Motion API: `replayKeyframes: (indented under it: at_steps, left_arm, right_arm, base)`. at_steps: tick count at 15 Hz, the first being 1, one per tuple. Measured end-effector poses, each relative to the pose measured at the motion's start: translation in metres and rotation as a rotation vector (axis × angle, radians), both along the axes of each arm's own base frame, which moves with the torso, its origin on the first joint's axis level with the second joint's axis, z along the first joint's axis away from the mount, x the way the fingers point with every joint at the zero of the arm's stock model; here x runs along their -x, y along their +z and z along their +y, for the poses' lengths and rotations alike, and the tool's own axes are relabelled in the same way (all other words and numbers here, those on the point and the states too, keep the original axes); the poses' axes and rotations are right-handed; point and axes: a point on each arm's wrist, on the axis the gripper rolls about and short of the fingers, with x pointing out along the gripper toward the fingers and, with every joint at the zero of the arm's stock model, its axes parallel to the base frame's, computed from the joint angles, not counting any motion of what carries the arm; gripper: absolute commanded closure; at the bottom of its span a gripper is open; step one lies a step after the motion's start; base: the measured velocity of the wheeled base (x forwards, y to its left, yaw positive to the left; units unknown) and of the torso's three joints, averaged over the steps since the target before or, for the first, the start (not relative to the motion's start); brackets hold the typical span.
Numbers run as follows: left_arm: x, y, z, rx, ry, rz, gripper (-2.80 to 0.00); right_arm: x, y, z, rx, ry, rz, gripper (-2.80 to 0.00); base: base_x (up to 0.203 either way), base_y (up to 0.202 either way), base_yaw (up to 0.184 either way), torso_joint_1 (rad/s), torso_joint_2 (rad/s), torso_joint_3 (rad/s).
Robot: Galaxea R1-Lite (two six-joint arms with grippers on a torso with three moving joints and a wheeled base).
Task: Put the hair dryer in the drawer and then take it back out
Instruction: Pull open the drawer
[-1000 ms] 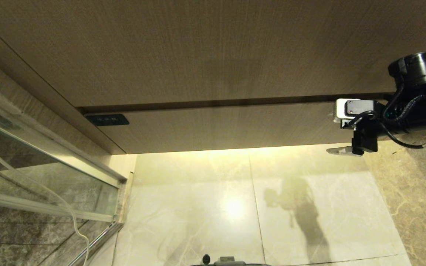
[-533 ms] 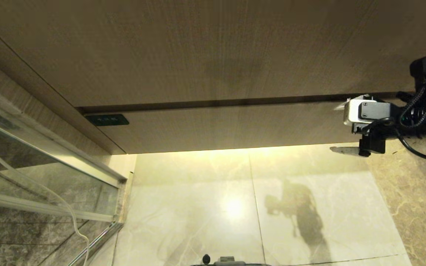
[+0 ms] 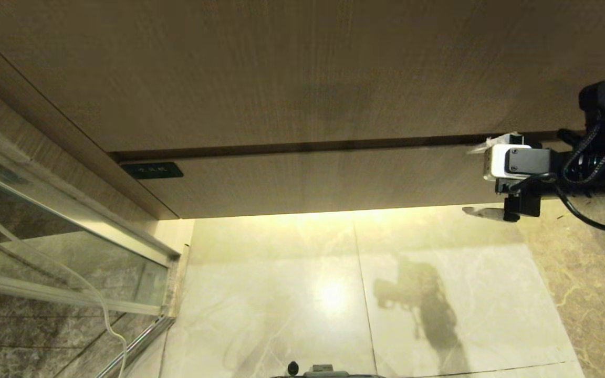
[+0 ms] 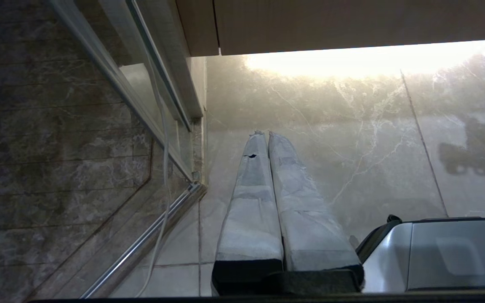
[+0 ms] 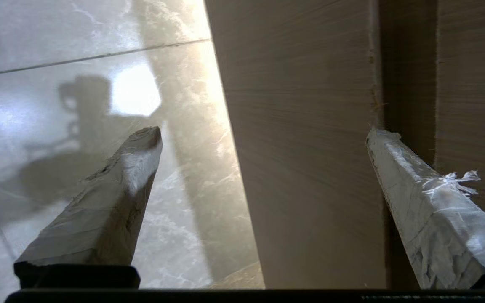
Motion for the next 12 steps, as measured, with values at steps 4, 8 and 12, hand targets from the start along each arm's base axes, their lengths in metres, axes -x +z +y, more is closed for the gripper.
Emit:
replayKeyframes:
  at_steps: [4,8,12]
  left_arm:
    - [0.0,0.0,0.0,0.0,0.0,0.0,0.0]
    - [0.0,0.0,0.0,0.0,0.001,0.0,0.0]
    - [0.0,0.0,0.0,0.0,0.0,0.0,0.0]
  right_arm:
    - [-0.013,-0.001,0.002,-0.004,0.002,-0.034,-2.8]
    - [-0.024,-0.004,0.002,-0.004,0.002,-0.028,-2.8]
    - [-0.035,-0.005,0.003,-0.007,0.0,-0.056,-2.8]
  base:
    - [0.0,0.0,0.0,0.0,0.0,0.0]
    - [0.0,0.0,0.0,0.0,0.0,0.0]
    - [0.0,0.0,0.0,0.0,0.0,0.0]
